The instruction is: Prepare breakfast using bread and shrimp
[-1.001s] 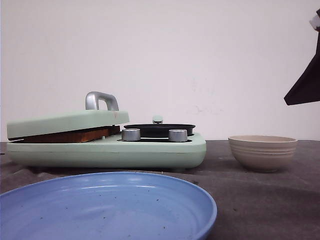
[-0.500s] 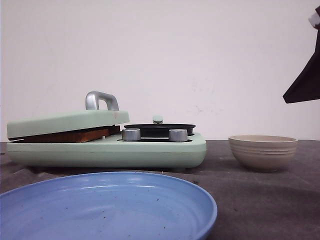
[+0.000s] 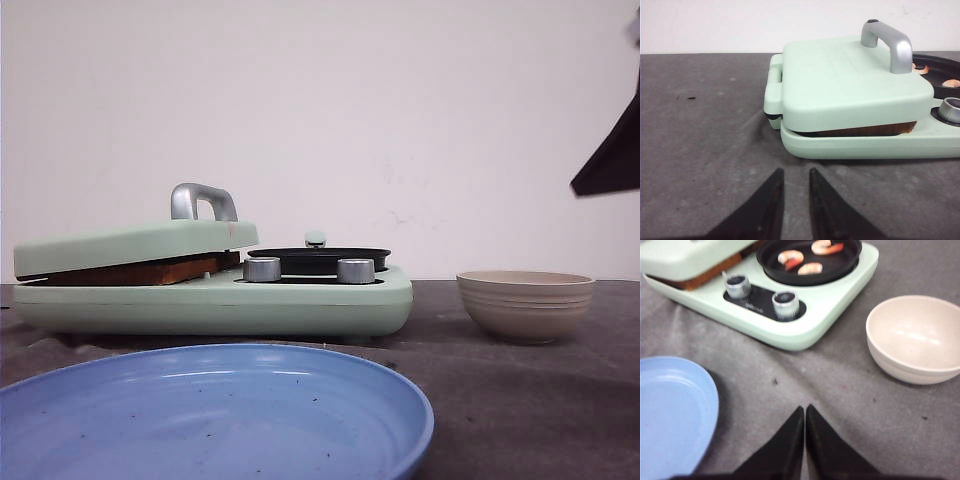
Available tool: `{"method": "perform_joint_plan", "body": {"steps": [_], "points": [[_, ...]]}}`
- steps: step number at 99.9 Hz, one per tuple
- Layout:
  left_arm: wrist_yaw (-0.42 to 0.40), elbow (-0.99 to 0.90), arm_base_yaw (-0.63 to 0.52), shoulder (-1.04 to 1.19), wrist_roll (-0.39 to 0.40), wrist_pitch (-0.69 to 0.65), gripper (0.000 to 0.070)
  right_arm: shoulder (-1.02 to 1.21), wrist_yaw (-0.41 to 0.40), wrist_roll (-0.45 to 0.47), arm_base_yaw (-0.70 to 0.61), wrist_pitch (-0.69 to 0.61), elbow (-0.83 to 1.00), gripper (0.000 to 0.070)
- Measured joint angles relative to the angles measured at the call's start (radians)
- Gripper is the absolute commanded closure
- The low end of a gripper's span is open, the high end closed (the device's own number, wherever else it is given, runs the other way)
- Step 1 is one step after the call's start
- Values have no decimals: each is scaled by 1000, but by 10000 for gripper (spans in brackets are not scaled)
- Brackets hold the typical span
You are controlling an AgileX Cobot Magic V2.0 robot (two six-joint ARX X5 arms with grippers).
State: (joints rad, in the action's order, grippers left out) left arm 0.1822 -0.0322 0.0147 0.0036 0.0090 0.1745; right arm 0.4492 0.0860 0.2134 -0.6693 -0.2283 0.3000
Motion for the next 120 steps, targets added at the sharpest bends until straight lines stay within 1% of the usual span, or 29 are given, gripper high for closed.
{"method": "perform_joint_plan", "body": {"steps": [10, 17, 27, 35, 43, 52, 66, 75, 91, 120], "points": [[0, 0, 0, 0, 0, 0, 700, -97, -61, -23, 97, 20, -15, 700], [0, 0, 0, 0, 0, 0, 700, -157, -98, -80, 204, 83, -51, 700], [0, 0, 0, 0, 0, 0, 700, -228, -179, -172, 380, 187, -132, 700], [0, 0, 0, 0, 0, 0, 700, -297, -238, -213, 515, 191, -176, 700], [0, 0, 0, 0, 0, 0, 700, -370, -244, -231, 626, 167, -192, 700], [0, 0, 0, 0, 0, 0, 700, -443, -247, -235, 706, 157, -211, 700], [0, 0, 0, 0, 0, 0, 700, -446, -268, -229, 748, 151, -280, 700], [0, 0, 0, 0, 0, 0, 700, -443, -269, -233, 749, 73, -286, 700], [0, 0, 0, 0, 0, 0, 700, -444, -243, -298, 750, 61, -284, 700], [0, 0, 0, 0, 0, 0, 700, -444, -249, -382, 760, 61, -284, 700]]}}
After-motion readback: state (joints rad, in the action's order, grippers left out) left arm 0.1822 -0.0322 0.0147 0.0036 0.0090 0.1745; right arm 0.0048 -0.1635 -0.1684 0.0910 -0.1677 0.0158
